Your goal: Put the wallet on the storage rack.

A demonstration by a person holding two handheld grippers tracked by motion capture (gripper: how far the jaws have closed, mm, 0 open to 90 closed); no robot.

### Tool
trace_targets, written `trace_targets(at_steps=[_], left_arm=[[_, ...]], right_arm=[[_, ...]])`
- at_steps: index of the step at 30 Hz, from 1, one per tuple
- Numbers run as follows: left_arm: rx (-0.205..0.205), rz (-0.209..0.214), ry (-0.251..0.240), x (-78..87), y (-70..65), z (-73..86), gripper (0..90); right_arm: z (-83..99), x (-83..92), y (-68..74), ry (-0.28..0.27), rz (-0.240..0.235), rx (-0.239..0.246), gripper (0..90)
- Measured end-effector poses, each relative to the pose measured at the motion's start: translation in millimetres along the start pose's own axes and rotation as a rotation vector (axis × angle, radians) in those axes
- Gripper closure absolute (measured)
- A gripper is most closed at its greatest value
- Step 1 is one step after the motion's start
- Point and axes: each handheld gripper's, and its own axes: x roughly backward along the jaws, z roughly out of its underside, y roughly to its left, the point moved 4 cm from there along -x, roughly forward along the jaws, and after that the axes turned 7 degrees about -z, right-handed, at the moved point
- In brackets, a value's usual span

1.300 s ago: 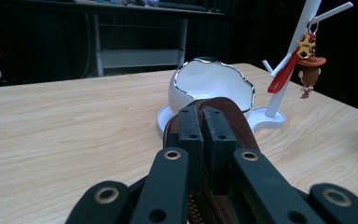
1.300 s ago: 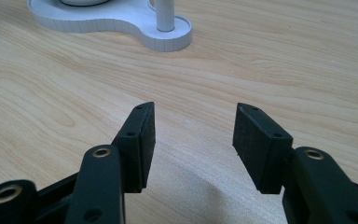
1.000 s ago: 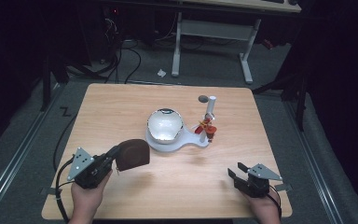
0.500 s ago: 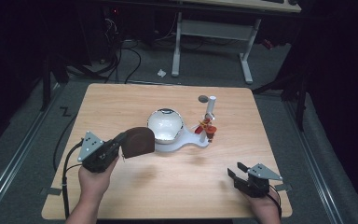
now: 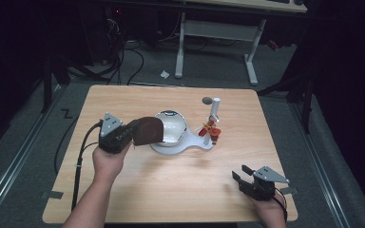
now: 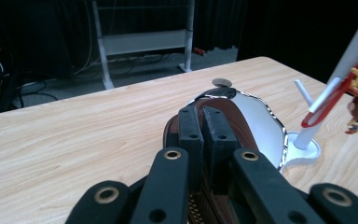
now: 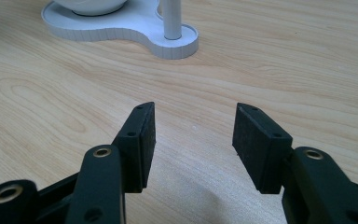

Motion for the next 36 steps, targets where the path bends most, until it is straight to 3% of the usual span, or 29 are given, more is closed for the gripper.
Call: trace_targets(at_steps=[8,13,21,36], left_arm=[[0.002,-0.023,0.041,-17.6,-2.5,-10.5,87.3],[-0.027,-0.030,0.067,-24.6,-10.0,-16.4,87.2],[-0.042,-0.056,0.101,-34.0,-14.7,-9.5,87.1],[-0.012,-0.097,0.117,-45.3,-20.2,-10.1,86.5]], right_arm=[[-0.4,1.5,0.1,-0.006,-0.008,-0.007,49.5],[-2.1,2.6,1.7,-0.014,-0.009,-0.002,49.6],[-2.3,2.4,1.1,-0.017,-0.015,-0.004,49.5],[-2.1,2.5,1.0,-0.018,-0.010,-0.006,49.6]])
